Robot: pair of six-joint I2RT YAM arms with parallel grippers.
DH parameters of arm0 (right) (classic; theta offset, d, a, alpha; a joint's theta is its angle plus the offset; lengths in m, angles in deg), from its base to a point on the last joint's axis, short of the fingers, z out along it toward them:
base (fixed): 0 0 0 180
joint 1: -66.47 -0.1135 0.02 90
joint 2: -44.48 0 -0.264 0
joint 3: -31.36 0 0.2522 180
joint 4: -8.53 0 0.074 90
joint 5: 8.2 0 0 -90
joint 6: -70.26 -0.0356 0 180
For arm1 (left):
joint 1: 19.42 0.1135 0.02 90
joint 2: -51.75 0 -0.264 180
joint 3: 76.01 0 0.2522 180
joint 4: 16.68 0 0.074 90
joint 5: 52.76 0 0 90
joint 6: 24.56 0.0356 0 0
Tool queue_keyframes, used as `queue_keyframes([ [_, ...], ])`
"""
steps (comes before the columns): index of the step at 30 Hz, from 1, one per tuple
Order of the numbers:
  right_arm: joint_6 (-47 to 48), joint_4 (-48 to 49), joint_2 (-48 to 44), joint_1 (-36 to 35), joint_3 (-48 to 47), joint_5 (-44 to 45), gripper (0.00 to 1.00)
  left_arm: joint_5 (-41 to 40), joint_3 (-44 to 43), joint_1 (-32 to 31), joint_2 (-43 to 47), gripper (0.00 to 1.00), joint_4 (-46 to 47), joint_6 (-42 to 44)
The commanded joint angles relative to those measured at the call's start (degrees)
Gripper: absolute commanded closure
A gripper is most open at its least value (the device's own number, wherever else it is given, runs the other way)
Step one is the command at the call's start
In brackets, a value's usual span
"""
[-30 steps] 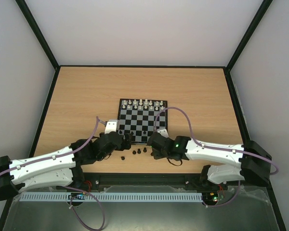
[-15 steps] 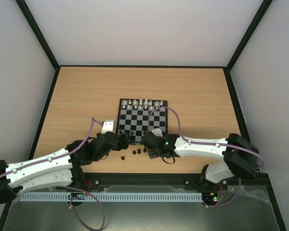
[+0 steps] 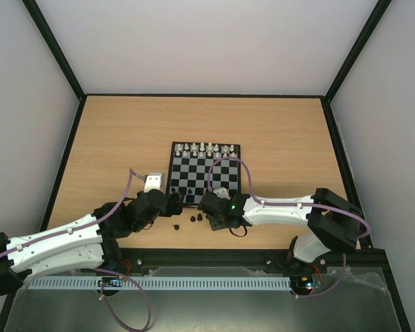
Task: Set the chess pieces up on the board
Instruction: Pick up the chess piece at the center of the board.
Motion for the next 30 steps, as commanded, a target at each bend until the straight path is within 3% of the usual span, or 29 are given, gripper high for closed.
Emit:
queue_keyframes([
  [1, -0.4, -0.5, 1.4, -0.5, -0.6, 0.3, 0.67, 0.0, 0.6, 0.4, 0.6, 0.01, -0.4, 0.9],
  [13, -0.5, -2.3, 1.3, -0.5, -1.2, 3.2, 0.88, 0.3, 0.7, 0.6, 0.6, 0.01, -0.3, 1.0],
  [20, 0.9, -6.4, -2.9, 0.5, -2.9, 7.0, 0.88, 0.4, 0.7, 0.6, 0.5, 0.01, -0.3, 0.9],
  [30, 8.0, -5.1, -5.3, 9.5, -3.7, 5.3, 0.88, 0.6, 0.5, 1.2, -0.7, 0.01, 0.4, 1.5],
])
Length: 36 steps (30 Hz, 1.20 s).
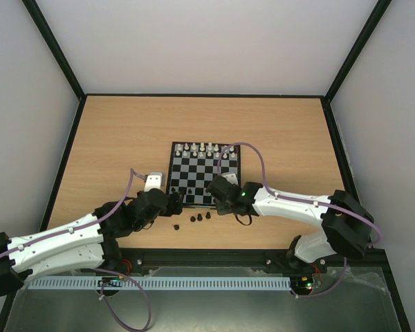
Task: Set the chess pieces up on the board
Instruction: Pick up the chess piece at the center of the board, then place the chess piece on the chessboard.
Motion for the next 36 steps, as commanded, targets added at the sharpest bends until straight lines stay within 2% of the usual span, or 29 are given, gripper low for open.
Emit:
queue_keyframes([
  [1, 4.2, -2.2, -0.7, 3.5, -1.6, 0.4, 0.88, 0.1, 0.4, 0.6, -0.3, 0.01, 0.3, 0.9],
  [23, 8.7, 2.7, 6.3, 6.8, -4.0, -2.9, 0.87, 0.0, 1.2, 1.2, 1.1, 0.01, -0.4, 1.1],
  [36, 9.1, 2.8, 7.5, 7.5, -4.6, -3.5, 0.83, 0.5, 1.5, 1.8, 1.9, 0.01, -0.9, 1.2],
])
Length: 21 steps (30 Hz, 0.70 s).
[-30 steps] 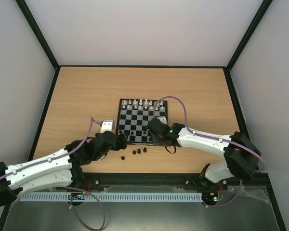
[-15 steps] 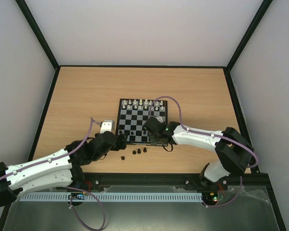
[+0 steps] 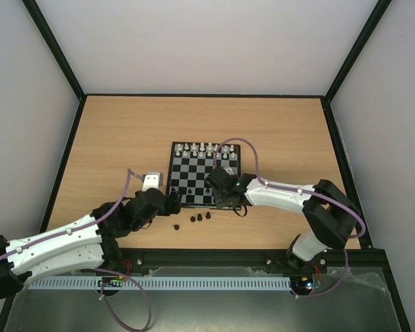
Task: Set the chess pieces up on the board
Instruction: Place the chess piece on the chessboard.
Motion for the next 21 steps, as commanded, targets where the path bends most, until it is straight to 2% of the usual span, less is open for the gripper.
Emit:
queue_keyframes([
  [1, 0.5, -1.3, -0.6, 0.3, -1.7, -0.2, 0.82, 0.3, 0.8, 0.6, 0.5, 0.01, -1.0, 0.5],
  [4, 0.7, -2.4, -3.3, 0.3, -1.9, -0.4, 0.77, 1.1, 0.7, 0.7, 0.0, 0.01, -2.0, 0.3],
  [13, 1.0, -6.3, -14.6, 0.3, -1.8, -1.4, 0.54, 8.3, 2.3, 0.7, -3.4, 0.01, -3.5, -2.1],
  [17, 1.2, -6.7, -18.4, 0.3, -0.3, -2.9, 0.52, 12.1, 5.4, -0.7, -6.1, 0.01, -0.9, -4.4],
  [21, 1.3, -6.7, -20.7, 0.3, 1.2, -3.6, 0.52, 10.7, 7.0, -4.0, -8.0, 0.03, -0.3, -8.3],
])
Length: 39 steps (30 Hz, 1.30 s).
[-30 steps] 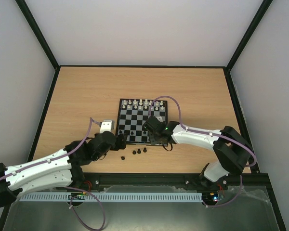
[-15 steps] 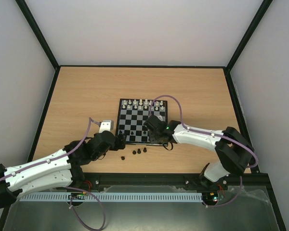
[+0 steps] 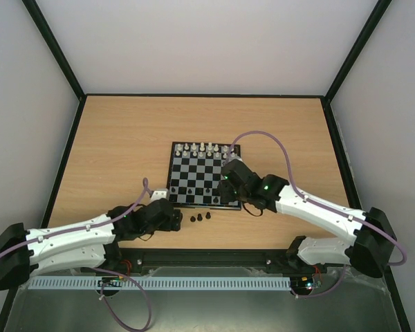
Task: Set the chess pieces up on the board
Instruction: Place the chess piece on the chessboard, then pick up the chess piece at the center of the board.
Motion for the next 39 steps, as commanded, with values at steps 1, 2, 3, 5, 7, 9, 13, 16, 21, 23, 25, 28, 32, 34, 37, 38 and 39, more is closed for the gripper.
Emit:
queue_keyframes([
  [1, 0.5, -3.4, -2.5, 0.2, 1.9, -1.2, 0.52, 0.0, 1.2, -3.8, -1.8, 0.05, 0.5, -5.4],
  [2, 0.6, -3.4, -2.9, 0.2, 2.1, -1.4, 0.52, -0.7, 1.1, -5.2, -2.5, 0.08, 0.6, -6.4],
  [3, 0.7, -3.4, -3.2, 0.2, 2.3, -1.5, 0.52, -1.3, 1.0, -6.2, -3.3, 0.11, 0.6, -7.7],
  [5, 1.0, -3.5, -3.7, 0.2, 2.8, -1.5, 0.52, -2.2, 0.6, -7.9, -5.2, 0.16, 0.6, -9.3],
  [7, 1.2, -3.4, -4.1, 0.2, 3.2, -1.9, 0.52, -3.0, -0.1, -9.5, -7.4, 0.22, 0.6, -10.6],
  [9, 1.5, -3.3, -4.4, 0.2, 3.8, -2.1, 0.52, -3.9, -0.7, -10.8, -9.4, 0.28, 0.2, -12.0],
  [13, 1.8, -3.0, -4.8, 0.2, 4.8, -2.6, 0.52, -4.8, -0.9, -11.9, -11.8, 0.36, 0.1, -13.6],
  [16, 2.0, -2.7, -5.4, 0.2, 5.1, -2.8, 0.52, -5.6, -1.3, -11.9, -12.7, 0.41, 0.2, -13.7],
  [21, 2.2, -2.5, -5.4, 0.2, 5.2, -3.1, 0.52, -6.4, -2.7, -11.9, -14.8, 0.54, 1.2, -12.8],
  [23, 2.3, -2.5, -5.4, 0.2, 5.3, -3.1, 0.52, -6.8, -3.3, -11.9, -15.9, 0.57, 1.3, -12.5],
  [25, 2.3, -2.4, -5.5, 0.2, 5.4, -3.3, 0.52, -7.0, -3.8, -11.9, -16.9, 0.6, 1.6, -12.2],
  [28, 2.4, -2.4, -5.7, 0.2, 5.3, -3.3, 0.52, -6.9, -4.4, -11.9, -18.1, 0.65, 1.8, -11.8],
  [32, 2.4, -2.5, -5.7, 0.2, 5.5, -3.4, 0.52, -6.4, -4.2, -11.9, -18.8, 0.68, 1.5, -12.0],
  [34, 2.4, -2.5, -5.5, 0.2, 5.5, -3.2, 0.52, -6.1, -3.8, -11.9, -18.6, 0.68, 1.1, -12.5],
  [37, 2.4, -2.5, -5.4, 0.2, 5.5, -3.1, 0.52, -5.8, -3.2, -11.9, -17.7, 0.68, 0.1, -13.2],
  [38, 2.4, -2.5, -5.4, 0.2, 5.5, -3.2, 0.52, -5.8, -3.0, -12.0, -17.5, 0.68, -0.3, -13.5],
  [39, 2.4, -2.4, -5.3, 0.2, 5.5, -3.4, 0.52, -5.9, -2.9, -12.0, -17.2, 0.7, -0.5, -13.6],
])
